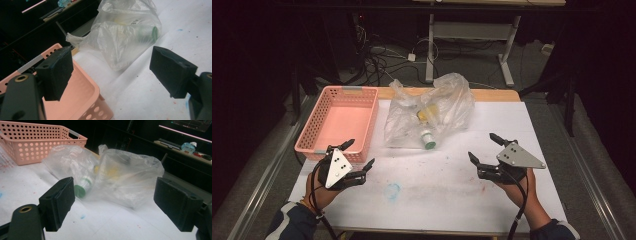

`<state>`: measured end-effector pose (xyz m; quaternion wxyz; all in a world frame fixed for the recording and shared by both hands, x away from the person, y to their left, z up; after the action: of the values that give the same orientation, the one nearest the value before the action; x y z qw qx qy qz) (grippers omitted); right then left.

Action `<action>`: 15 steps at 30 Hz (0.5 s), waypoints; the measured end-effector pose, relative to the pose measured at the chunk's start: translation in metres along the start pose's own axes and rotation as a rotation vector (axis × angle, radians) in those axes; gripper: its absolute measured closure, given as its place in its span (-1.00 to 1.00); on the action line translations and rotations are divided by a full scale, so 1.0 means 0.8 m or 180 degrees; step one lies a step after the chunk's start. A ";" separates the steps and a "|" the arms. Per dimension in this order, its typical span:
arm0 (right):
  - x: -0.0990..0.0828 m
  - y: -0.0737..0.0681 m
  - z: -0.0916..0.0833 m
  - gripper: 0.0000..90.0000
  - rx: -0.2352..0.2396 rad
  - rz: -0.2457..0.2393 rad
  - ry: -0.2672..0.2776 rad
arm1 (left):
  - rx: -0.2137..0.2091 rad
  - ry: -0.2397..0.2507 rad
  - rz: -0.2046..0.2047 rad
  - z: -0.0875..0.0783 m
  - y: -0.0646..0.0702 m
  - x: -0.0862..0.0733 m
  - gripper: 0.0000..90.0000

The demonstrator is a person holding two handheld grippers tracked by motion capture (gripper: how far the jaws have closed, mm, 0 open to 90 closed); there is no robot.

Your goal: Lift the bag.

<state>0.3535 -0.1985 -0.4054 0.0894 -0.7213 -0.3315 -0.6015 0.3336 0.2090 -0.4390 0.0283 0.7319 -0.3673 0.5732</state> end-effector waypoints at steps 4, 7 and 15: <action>-0.006 0.000 -0.005 -0.61 -0.0022 -0.0021 -0.0032 | -0.0025 -0.0006 0.0021 -0.002 0.003 -0.004 -0.59; -0.011 -0.001 -0.008 -0.61 -0.0012 -0.0026 -0.0043 | -0.0040 -0.0021 0.0052 -0.005 0.006 -0.007 -0.59; -0.024 -0.006 -0.022 -0.61 0.0020 -0.0079 -0.0069 | -0.0063 -0.0085 0.0098 -0.014 0.012 -0.020 -0.59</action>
<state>0.3358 -0.2112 -0.4195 0.0805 -0.7233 -0.3433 -0.5937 0.3181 0.2151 -0.4525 0.0219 0.7334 -0.3846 0.5601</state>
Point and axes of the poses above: each handheld gripper's, and its own axes: z roughly forward along the jaws, x roughly out of its top, y roughly to its right, the point moved 4 cm from there along z, roughly forward along the jaws
